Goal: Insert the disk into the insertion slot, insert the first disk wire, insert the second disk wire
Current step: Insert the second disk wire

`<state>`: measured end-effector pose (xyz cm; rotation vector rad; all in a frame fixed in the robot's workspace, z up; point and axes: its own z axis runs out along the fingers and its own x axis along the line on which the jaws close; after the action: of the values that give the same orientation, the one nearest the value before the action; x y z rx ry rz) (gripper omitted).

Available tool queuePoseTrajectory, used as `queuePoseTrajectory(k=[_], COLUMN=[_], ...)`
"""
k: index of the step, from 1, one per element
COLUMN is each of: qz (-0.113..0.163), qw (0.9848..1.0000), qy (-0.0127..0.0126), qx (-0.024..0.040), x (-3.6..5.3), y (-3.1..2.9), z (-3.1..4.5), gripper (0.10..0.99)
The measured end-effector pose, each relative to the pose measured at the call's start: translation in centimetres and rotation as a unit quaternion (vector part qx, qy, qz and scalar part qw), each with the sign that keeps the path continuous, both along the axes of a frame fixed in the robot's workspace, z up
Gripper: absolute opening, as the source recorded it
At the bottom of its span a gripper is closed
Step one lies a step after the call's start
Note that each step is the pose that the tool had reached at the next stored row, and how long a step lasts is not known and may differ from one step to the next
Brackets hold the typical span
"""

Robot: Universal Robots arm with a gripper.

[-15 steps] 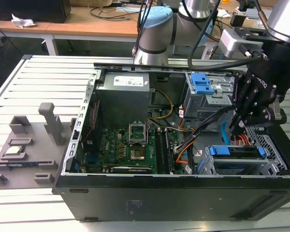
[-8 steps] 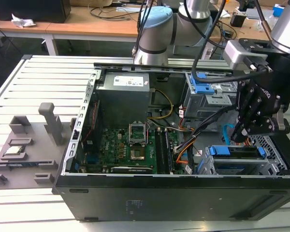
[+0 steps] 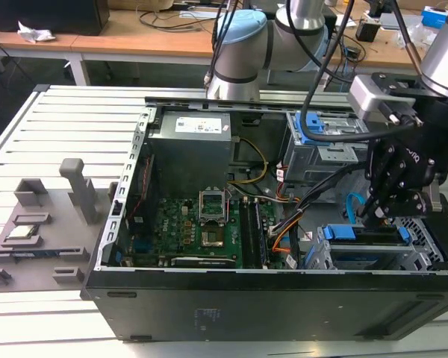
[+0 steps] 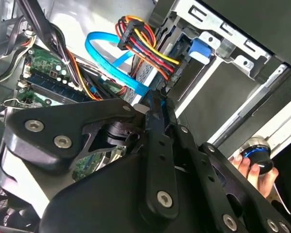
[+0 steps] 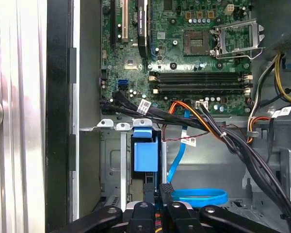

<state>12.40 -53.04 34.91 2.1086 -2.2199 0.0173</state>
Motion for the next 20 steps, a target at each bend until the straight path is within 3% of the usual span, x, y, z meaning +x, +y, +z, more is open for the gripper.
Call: queuePoseTrajectory(k=[16,20], qz=[0.002,0.003], qw=[1.0000,1.0000], qy=[0.0000,-0.0001], qx=[0.0004,0.0078], x=[0.35,0.36], y=[-0.46,-0.54], z=[-0.84,-0.58], gripper=[0.161,0.161])
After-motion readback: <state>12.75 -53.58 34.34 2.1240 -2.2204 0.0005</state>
